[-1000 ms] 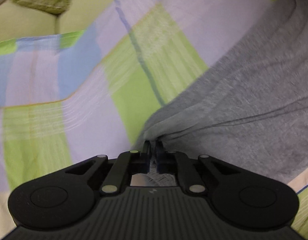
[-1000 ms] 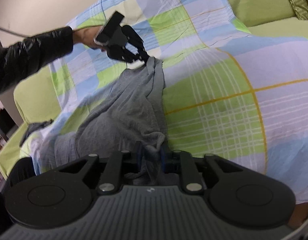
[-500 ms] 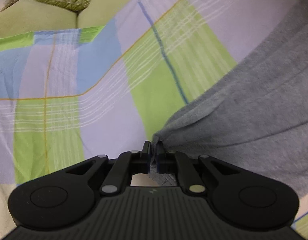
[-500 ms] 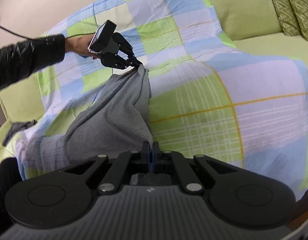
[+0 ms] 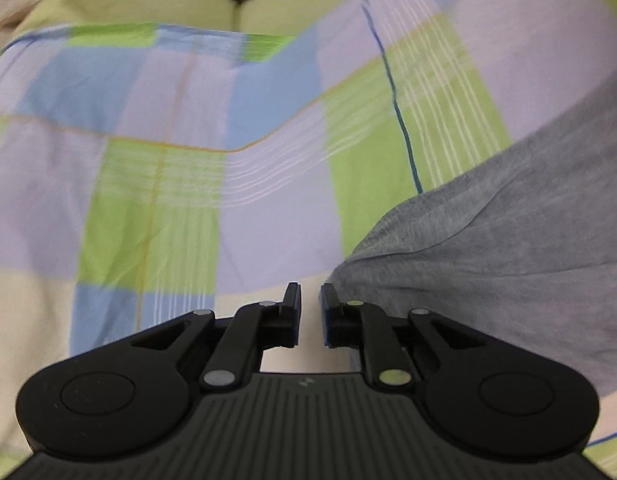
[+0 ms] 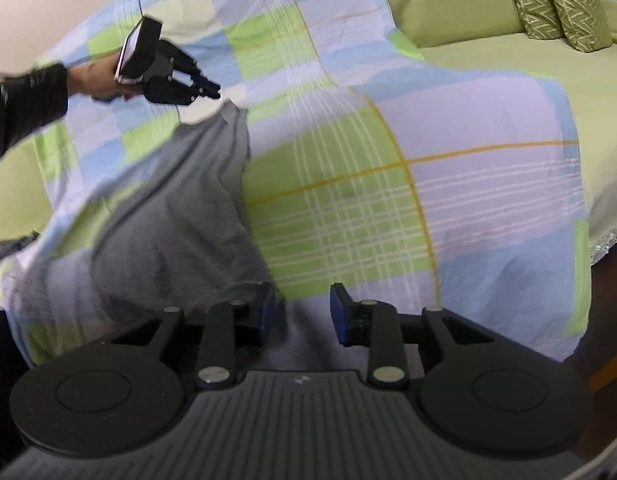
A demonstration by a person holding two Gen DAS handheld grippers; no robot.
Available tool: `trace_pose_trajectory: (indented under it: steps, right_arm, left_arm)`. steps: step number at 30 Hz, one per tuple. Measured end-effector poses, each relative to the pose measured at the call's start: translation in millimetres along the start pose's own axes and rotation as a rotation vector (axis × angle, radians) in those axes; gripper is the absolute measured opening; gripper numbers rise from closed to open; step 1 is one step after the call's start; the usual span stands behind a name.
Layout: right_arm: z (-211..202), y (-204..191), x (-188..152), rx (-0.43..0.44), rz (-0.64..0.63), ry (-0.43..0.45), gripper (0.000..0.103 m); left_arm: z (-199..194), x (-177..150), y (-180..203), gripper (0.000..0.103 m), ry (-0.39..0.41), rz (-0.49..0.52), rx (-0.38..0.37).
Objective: Fold clothes
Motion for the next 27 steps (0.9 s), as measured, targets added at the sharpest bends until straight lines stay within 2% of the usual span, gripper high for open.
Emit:
trace_pose_trajectory:
  steps: [2, 6, 11, 13, 16, 17, 19, 23, 24, 27]
  right_arm:
    - [-2, -4, 4, 0.029, -0.006, 0.02, 0.027]
    - [10, -21, 14, 0.093, -0.051, 0.037, 0.027]
    - [33, -55, 13, 0.201, -0.168, -0.033, 0.027]
    - [39, -56, 5, 0.176, -0.188, -0.087, 0.027]
    - [43, -48, -15, 0.106, -0.195, -0.23, 0.027]
    - [38, -45, -21, 0.075, -0.207, -0.255, 0.027]
    - [22, -44, -22, 0.056, -0.225, -0.237, 0.027]
    - [1, -39, -17, 0.034, -0.235, -0.166, 0.03]
    - [0, -38, -17, 0.029, -0.239, -0.16, 0.03]
    - [0, -34, -17, 0.025, -0.246, -0.148, 0.031]
  left_arm:
    - [-31, -5, 6, 0.025, 0.029, -0.098, 0.005]
    - [-85, -5, 44, 0.025, 0.104, -0.211, -0.015]
    - [-153, 4, 138, 0.025, 0.198, -0.286, -0.097]
    - [-169, 8, 171, 0.026, 0.209, -0.299, -0.111]
    - [-187, 12, 206, 0.026, 0.224, -0.353, -0.135]
    - [-193, 14, 217, 0.026, 0.233, -0.377, -0.146]
    - [-206, 19, 239, 0.028, 0.255, -0.403, -0.179]
    - [-218, 38, 300, 0.028, 0.274, -0.376, -0.216]
    - [-217, 42, 310, 0.03, 0.269, -0.339, -0.196]
    - [-212, 58, 357, 0.031, 0.239, -0.116, -0.071]
Point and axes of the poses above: each gripper's, at about its wrist camera, not at the fingertips, and z roughly the way its jaws point, y to its right, x to its top, the point moved 5 cm from there along z, roughly the way its jaws point, and after that the axes turned 4 degrees about z, right-handed, at the moved point
